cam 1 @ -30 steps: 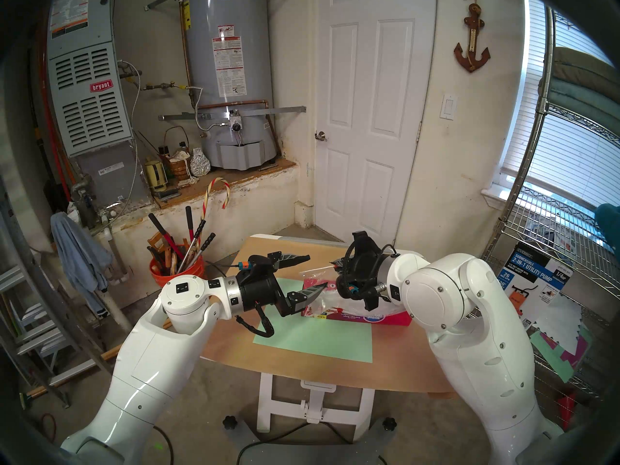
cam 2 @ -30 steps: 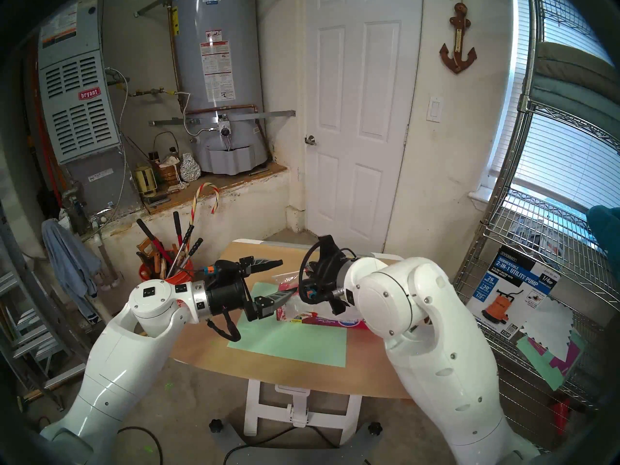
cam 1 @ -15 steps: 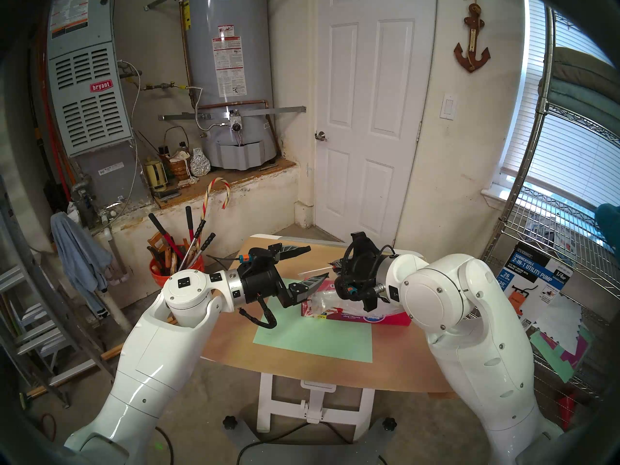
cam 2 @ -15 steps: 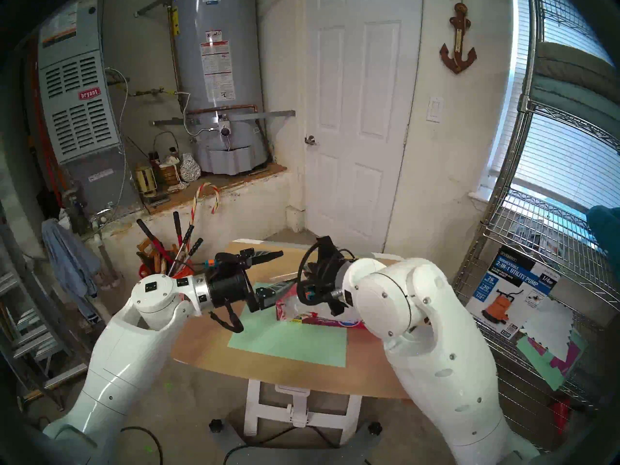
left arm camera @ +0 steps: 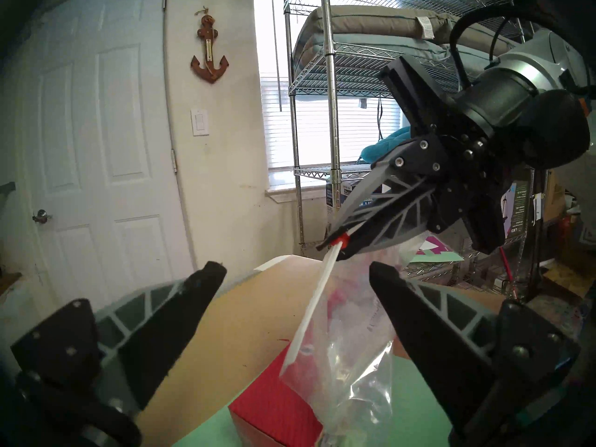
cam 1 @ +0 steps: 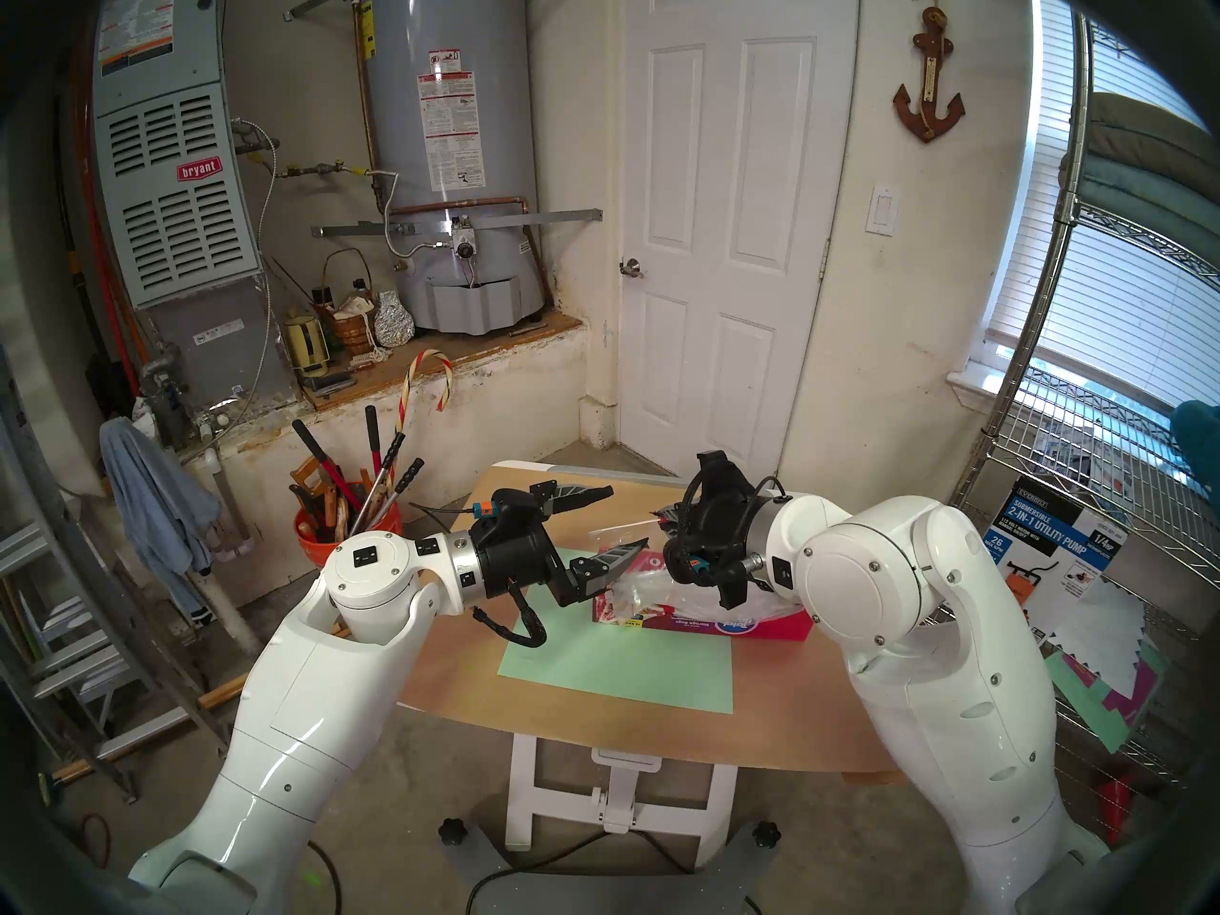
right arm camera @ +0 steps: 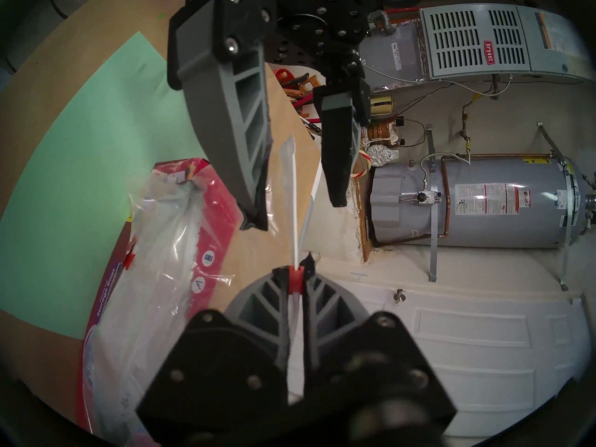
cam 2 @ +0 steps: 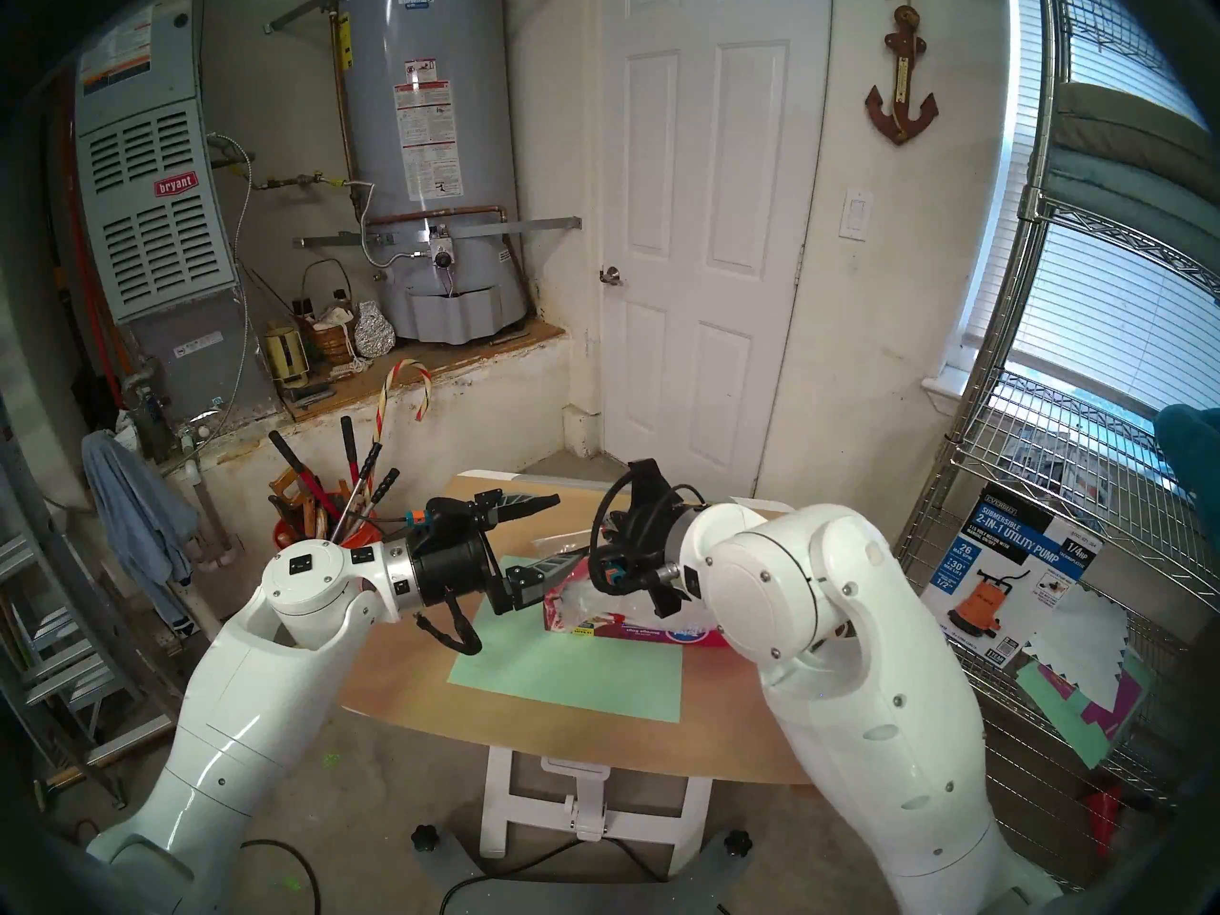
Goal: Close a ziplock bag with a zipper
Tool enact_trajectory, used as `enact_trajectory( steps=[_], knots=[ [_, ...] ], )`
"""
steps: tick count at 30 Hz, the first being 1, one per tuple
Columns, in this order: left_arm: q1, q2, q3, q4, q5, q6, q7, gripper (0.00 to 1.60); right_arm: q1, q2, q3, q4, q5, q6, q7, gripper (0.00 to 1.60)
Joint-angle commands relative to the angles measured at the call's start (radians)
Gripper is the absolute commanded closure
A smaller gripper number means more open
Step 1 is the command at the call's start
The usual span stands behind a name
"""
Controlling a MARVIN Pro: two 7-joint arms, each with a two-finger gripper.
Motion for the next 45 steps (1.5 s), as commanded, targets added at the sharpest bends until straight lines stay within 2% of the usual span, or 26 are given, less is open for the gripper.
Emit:
enact_trajectory(
  steps=[1, 17, 28, 30, 35, 36, 38, 41, 43, 44, 45],
  knots=[
    [-0.011, -0.004, -0.005, 0.002, -0.006, -0.005, -0.001, 0.00, 0.002, -0.001, 0.000, -0.022, 0.000, -0.002, -0.004, 1.36],
    [-0.020, -0.011, -0.008, 0.024, -0.024, -0.001, -0.030, 0.00, -0.010, -0.004, 0.003, -0.033, 0.005, 0.003, -0.004, 1.32],
    [-0.028, -0.021, -0.009, 0.037, -0.020, 0.004, -0.029, 0.00, -0.014, -0.004, 0.007, -0.035, 0.015, 0.002, -0.003, 1.35],
    [-0.033, -0.023, -0.009, 0.045, -0.018, 0.000, -0.030, 0.14, -0.015, -0.003, 0.007, -0.036, 0.017, 0.001, -0.003, 1.35],
    [-0.042, -0.027, -0.009, 0.058, -0.023, 0.004, -0.039, 0.11, -0.017, -0.002, 0.009, -0.036, 0.021, -0.002, -0.006, 1.36],
    [-0.042, -0.028, -0.009, 0.057, -0.020, 0.006, -0.034, 0.26, -0.017, -0.002, 0.009, -0.036, 0.022, -0.002, -0.006, 1.36],
    [-0.046, -0.028, -0.007, 0.058, -0.020, 0.014, -0.038, 0.21, -0.016, -0.001, 0.010, -0.036, 0.024, -0.003, -0.005, 1.36],
    [-0.050, -0.034, -0.011, 0.068, -0.034, 0.014, -0.050, 0.26, -0.014, -0.001, 0.011, -0.038, 0.026, -0.004, -0.002, 1.37],
    [-0.049, -0.035, -0.012, 0.069, -0.027, 0.013, -0.044, 0.68, -0.013, -0.001, 0.011, -0.038, 0.028, -0.005, 0.000, 1.37],
    [-0.050, -0.035, -0.012, 0.073, -0.026, 0.011, -0.046, 0.80, -0.012, -0.001, 0.011, -0.038, 0.028, -0.006, 0.001, 1.37],
    [-0.051, -0.036, -0.013, 0.076, -0.027, 0.010, -0.049, 0.76, -0.012, 0.000, 0.011, -0.038, 0.029, -0.007, 0.002, 1.37]
  ],
)
